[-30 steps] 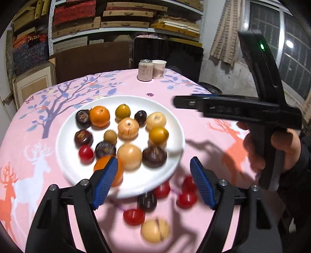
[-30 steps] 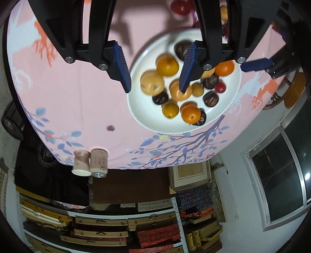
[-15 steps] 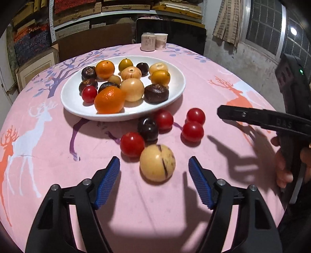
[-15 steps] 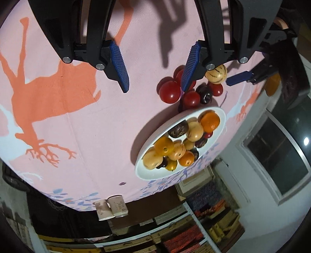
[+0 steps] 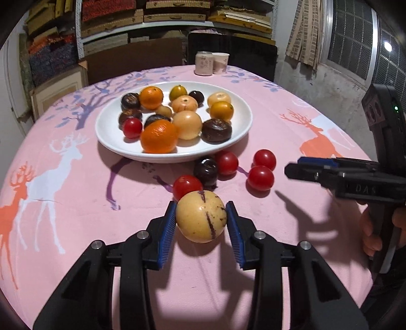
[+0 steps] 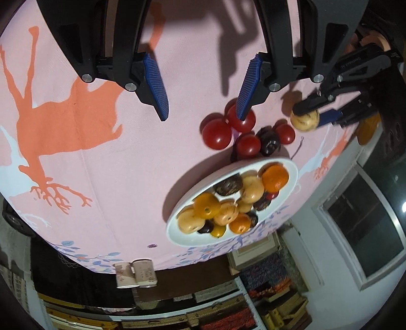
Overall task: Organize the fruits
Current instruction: 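Grasp a pale striped fruit with the left tool while the right tool grasps a red tomato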
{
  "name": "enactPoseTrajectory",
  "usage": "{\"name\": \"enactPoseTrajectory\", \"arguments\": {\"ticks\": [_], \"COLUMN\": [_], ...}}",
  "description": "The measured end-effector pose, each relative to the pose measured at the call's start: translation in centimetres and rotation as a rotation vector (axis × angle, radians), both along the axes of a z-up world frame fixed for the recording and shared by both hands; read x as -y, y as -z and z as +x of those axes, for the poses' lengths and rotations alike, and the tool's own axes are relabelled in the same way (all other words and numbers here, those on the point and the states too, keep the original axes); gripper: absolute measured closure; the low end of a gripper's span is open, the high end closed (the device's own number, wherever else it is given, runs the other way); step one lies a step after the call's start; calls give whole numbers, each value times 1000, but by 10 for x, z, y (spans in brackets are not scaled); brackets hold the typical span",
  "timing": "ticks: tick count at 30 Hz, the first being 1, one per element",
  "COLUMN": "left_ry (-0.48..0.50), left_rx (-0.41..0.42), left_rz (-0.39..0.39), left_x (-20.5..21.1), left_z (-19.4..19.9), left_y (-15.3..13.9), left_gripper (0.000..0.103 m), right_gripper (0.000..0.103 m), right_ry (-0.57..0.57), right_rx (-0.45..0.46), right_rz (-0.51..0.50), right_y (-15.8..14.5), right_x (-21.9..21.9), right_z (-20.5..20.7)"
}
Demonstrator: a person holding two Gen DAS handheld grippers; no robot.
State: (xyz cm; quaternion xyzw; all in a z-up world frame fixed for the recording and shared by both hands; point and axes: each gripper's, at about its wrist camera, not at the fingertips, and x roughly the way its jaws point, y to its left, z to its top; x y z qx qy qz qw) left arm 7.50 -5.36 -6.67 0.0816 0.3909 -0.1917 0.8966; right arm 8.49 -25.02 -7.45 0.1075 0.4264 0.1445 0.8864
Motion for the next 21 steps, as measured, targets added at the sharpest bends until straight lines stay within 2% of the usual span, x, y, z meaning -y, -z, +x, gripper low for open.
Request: {"name": "enactPoseTrajectory", "arguments": {"ticks": [3,5,16,19,21], "left_ry": [-15,-30,-40,-39,-39], "left_rx": [21,24,22,14,15], "left_rz": [7,-4,-23,-25,-25], "left_x": [-2,-6,-12,-11,-11], "left_z": [-3,-2,-4,-4,-4], "left_y": [-3,-4,-6,-5,-5], "left_gripper": [65,65,65,65,65], "right_gripper": [47,47,48,51,58], "right_ry": [-44,-71,-64,-49,-39], "right_rx": [10,-15,-45,-41,-37], "right_rz": [-48,-52,-125,-139,-150], "right_y": [-3,1,2,3,3], "right_x": [-19,-32,-63,-64,-64], "right_z": [-4,-4,11,15,16]}}
